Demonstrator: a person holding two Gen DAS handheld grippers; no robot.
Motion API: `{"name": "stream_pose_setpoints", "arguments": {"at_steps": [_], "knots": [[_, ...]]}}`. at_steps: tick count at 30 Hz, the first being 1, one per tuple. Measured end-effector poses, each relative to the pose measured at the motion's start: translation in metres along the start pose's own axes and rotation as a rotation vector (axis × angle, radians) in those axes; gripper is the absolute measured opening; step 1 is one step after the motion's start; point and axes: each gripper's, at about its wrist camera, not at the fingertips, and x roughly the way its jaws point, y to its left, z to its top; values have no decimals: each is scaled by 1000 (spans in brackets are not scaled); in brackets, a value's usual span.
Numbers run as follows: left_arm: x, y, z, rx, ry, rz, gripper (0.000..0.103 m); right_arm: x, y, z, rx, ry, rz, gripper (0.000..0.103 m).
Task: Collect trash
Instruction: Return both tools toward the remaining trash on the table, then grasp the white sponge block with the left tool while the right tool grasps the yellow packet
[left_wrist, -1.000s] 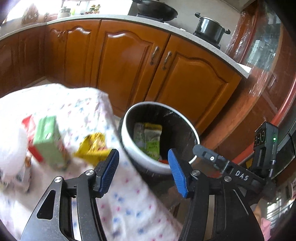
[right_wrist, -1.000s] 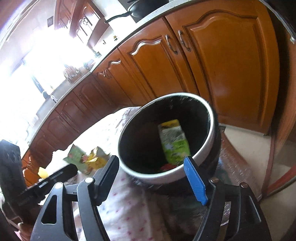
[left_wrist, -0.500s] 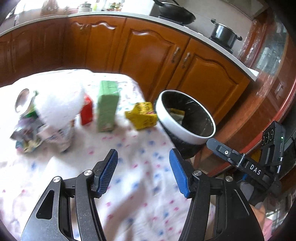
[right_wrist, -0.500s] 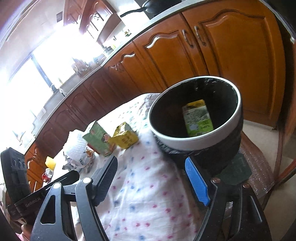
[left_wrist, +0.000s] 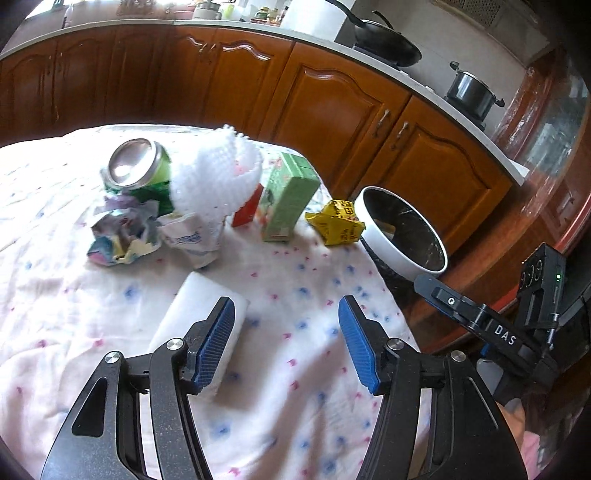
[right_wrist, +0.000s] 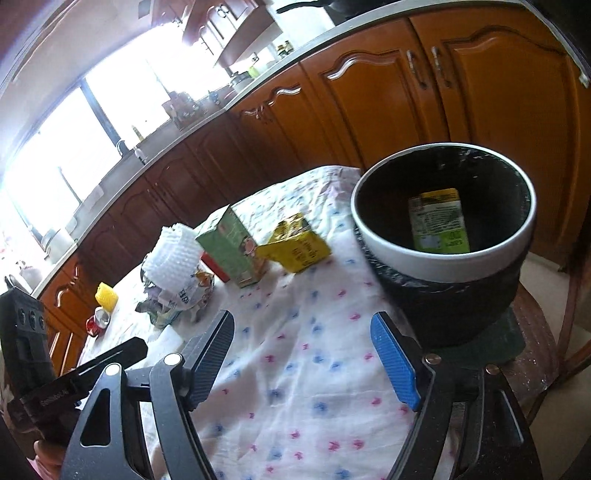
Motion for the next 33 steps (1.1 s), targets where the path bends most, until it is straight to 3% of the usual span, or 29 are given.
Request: {"name": "stream_pose_setpoints", "arguments": {"at_steps": [2, 10, 15, 21, 27, 28, 29, 31, 33], "knots": [[-4, 4, 0, -4, -7, 9, 66, 3, 5, -1, -13, 3, 2, 78], [-10, 32, -5, -24, -14, 72, 68, 18, 15, 2, -59, 21, 2, 78], [-3, 45, -11, -25, 29, 97, 74, 33, 17, 9, -102, 34, -9, 78], [10, 38, -19, 50, 93, 86, 76, 51, 18, 28, -157, 28, -34, 78], [24, 37, -19, 70, 100, 133, 74, 74, 21, 47, -222, 37, -55, 78], [25, 38, -18, 66, 101, 131, 65, 78, 22, 49, -234, 43, -62, 77], [28, 39, -18, 62, 111, 127, 54, 82, 22, 50, -243, 50, -63, 73], [31, 41, -18, 54, 119, 123, 54, 89, 23, 51, -261, 67, -68, 50], [31, 40, -19, 72, 112, 126, 52, 93, 24, 50, -271, 84, -77, 13]]}}
